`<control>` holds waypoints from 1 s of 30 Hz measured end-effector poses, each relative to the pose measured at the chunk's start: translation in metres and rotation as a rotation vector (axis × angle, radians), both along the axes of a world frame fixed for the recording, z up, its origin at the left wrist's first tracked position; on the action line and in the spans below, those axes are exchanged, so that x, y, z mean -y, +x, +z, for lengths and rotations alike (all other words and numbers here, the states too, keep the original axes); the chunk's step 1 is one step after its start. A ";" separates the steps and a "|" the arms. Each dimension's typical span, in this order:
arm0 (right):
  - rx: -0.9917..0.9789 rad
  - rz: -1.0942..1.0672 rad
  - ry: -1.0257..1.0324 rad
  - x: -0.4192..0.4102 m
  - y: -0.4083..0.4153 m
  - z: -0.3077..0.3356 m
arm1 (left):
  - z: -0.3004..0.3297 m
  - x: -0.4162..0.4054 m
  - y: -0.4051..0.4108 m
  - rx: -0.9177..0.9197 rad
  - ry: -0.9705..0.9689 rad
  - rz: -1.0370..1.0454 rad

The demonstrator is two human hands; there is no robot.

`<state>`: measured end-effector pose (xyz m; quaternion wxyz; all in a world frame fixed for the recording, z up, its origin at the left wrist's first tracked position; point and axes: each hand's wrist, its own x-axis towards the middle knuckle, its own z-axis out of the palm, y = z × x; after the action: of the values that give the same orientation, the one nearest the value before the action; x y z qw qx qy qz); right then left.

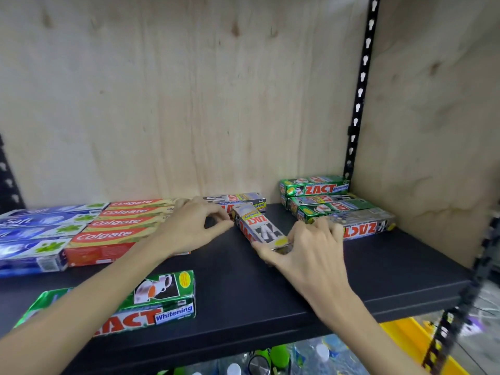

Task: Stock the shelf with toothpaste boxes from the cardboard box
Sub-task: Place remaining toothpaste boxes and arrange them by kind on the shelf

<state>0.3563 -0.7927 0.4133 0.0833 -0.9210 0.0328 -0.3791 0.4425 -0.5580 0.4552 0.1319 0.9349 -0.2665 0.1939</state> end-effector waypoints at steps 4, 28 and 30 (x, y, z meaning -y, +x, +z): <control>-0.051 0.265 0.072 -0.020 -0.012 0.003 | 0.003 0.010 -0.020 -0.183 0.038 -0.079; -0.196 0.087 -0.054 0.002 0.113 0.009 | 0.017 0.000 0.037 -0.164 0.123 0.281; -0.193 0.092 -0.069 0.001 0.119 0.008 | 0.014 -0.001 0.040 -0.170 0.095 0.308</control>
<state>0.4753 -0.7939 0.4211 0.0652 -0.9561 -0.0146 -0.2854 0.4830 -0.5570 0.4694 0.0783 0.9829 -0.1170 0.1190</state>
